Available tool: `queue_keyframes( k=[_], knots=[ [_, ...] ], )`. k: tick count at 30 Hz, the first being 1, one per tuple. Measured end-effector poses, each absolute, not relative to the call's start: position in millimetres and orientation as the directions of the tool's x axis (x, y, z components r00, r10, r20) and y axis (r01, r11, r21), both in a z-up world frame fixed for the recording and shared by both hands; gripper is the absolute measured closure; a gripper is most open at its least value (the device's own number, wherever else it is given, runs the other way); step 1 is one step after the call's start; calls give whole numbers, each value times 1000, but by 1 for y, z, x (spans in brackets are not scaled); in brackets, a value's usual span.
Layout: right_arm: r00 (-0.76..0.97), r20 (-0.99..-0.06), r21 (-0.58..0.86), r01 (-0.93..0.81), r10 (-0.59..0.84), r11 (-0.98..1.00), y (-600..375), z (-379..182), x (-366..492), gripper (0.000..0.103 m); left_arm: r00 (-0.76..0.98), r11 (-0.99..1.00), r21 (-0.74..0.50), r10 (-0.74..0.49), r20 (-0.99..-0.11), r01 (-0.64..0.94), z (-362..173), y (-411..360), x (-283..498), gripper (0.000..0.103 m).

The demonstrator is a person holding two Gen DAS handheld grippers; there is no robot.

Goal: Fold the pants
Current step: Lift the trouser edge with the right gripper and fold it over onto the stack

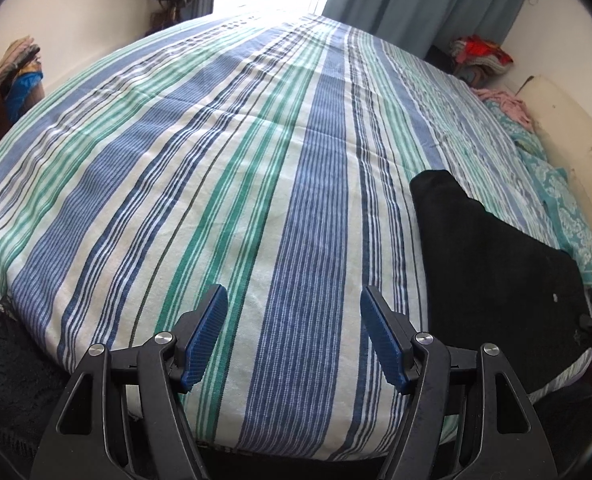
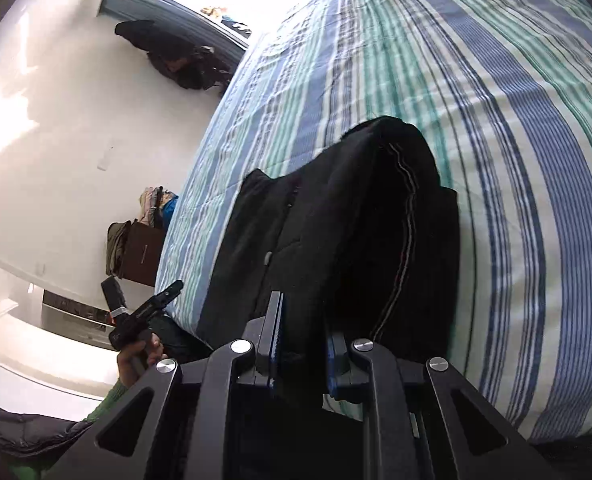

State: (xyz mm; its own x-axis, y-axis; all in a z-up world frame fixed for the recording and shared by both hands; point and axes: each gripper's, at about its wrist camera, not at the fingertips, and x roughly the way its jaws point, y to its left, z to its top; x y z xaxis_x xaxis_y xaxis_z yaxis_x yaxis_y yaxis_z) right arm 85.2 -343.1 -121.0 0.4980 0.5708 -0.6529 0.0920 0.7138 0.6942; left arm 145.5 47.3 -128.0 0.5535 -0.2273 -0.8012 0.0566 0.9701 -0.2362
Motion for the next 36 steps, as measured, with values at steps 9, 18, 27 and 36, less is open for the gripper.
queue_keyframes(
  k=[9,18,27,36],
  knots=[
    [451,-791,532,175,413,828,-335,-154,92,60,536,944,-152,-294,-791,295,-99,-35,126,28],
    [666,-706,303,-24,241,953,-295,-56,139,60,479,931,-2,-189,-857,364,-111,-102,130,24],
    [560,-811,260,83,171,962,-303,-136,180,60,465,927,34,-155,-872,373,-123,-107,124,24],
    [591,-796,198,59,126,978,-288,-104,140,60,468,926,41,-151,-871,375,-123,-109,124,24]
  ],
)
